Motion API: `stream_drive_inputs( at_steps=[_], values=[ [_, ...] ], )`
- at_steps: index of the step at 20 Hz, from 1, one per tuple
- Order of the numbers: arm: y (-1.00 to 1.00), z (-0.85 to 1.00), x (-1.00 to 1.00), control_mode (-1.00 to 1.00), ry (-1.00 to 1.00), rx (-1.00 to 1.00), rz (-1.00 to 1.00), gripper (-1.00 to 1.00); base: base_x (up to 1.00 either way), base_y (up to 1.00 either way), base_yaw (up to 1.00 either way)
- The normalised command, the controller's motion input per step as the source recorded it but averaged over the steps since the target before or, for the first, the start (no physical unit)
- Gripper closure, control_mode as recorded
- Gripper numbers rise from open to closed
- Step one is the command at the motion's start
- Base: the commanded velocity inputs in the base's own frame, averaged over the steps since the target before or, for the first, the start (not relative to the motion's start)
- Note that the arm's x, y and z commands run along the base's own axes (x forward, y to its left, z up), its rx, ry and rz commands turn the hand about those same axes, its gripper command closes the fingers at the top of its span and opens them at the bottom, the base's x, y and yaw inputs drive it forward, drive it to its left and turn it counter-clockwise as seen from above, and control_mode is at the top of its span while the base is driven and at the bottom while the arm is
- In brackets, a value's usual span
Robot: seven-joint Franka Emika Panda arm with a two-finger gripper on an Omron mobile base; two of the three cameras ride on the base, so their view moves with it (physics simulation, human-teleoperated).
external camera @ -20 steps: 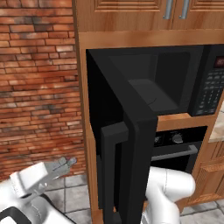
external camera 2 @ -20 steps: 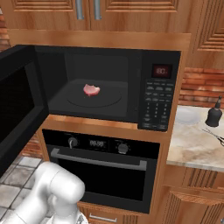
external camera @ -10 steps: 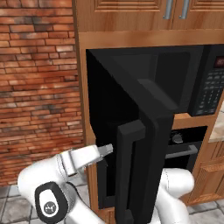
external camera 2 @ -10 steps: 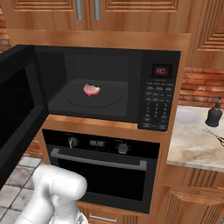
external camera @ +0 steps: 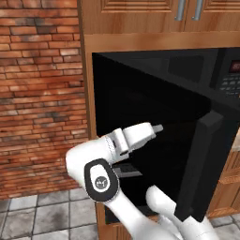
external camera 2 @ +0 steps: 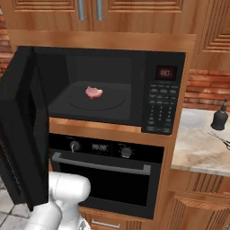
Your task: Close the microwave door.
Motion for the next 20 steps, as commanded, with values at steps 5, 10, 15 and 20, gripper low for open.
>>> stream_drive_inputs(
  at_steps=[5,10,15,20],
  values=[
    [-1.00,0.00,1.00,-1.00,0.07,0.09,0.15,-1.00,0.00,0.00,0.00],
    [-1.00,-0.03,1.00,-1.00,0.08,0.10,0.24,-1.00,0.00,0.00,0.00],
    [-1.00,-0.12,1.00,-1.00,0.06,0.11,0.27,-1.00,0.00,0.00,0.00],
    [-1.00,0.00,1.00,-1.00,0.06,0.12,0.27,-1.00,0.00,0.00,0.00]
  ],
)
